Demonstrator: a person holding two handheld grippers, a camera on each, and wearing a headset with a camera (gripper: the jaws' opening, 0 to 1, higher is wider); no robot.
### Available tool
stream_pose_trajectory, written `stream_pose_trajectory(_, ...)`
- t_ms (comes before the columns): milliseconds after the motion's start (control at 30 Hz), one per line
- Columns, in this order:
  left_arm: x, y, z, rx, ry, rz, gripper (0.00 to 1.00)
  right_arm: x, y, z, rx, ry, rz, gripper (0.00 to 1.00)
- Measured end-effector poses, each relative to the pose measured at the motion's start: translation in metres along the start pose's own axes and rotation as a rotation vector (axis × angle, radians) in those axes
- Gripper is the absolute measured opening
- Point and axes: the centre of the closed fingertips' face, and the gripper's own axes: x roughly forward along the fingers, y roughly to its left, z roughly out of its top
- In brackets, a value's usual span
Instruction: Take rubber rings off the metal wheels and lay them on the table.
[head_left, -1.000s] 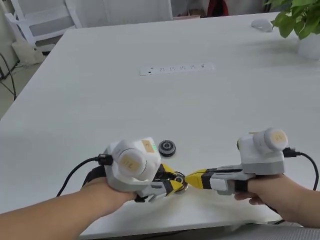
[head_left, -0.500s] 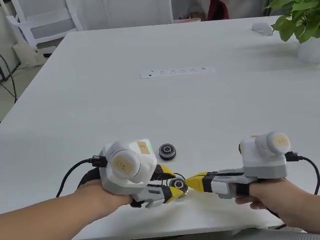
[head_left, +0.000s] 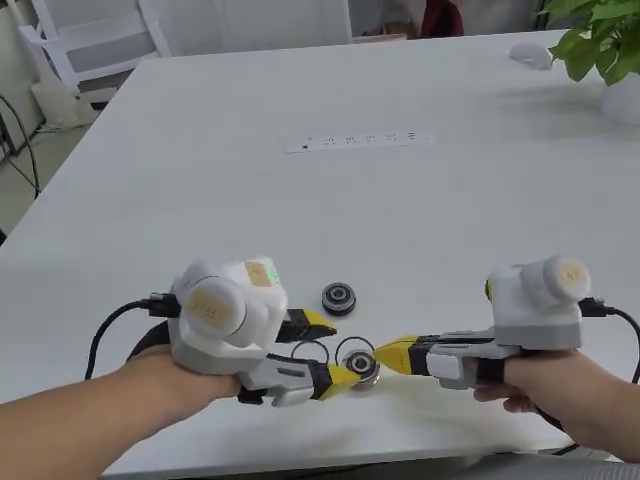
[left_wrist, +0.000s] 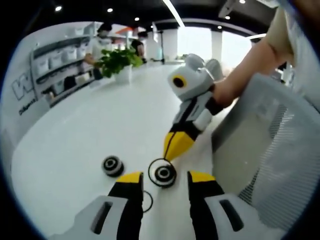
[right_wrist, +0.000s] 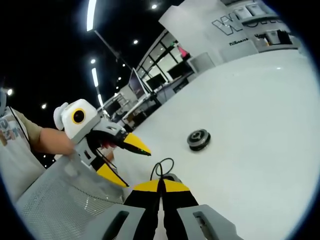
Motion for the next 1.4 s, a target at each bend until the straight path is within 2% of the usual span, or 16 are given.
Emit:
stream_pose_trajectory(167, -0.009, 0.002, 0.003, -0.004, -0.017, 0.013, 0.41, 0.000, 0.003, 0.005, -0.005, -0.004, 0.004, 0.00)
stream_pose_trajectory(467, -0.029, 0.010, 0.009, -0.018, -0.049, 0.044, 0.42, 0.003, 0.006, 0.017, -0.019, -0.011, 0.014, 0.00)
stream_pose_trajectory(700, -0.041, 0.016, 0.003, -0.031, -0.052, 0.061, 0.43, 0.008, 0.010, 0.026, -0.035, -0.009, 0.024, 0.00)
stream_pose_trajectory(833, -0.047, 0.016, -0.002, -0.021, -0.039, 0.063, 0.45, 0.011, 0.011, 0.031, -0.044, -0.006, 0.030, 0.00)
stream_pose_trajectory(1400, -0.072, 0.025, -0.011, -0.073, -0.054, 0.108, 0.56, 0.031, 0.024, 0.043, -0.076, 0.022, 0.063, 0.00)
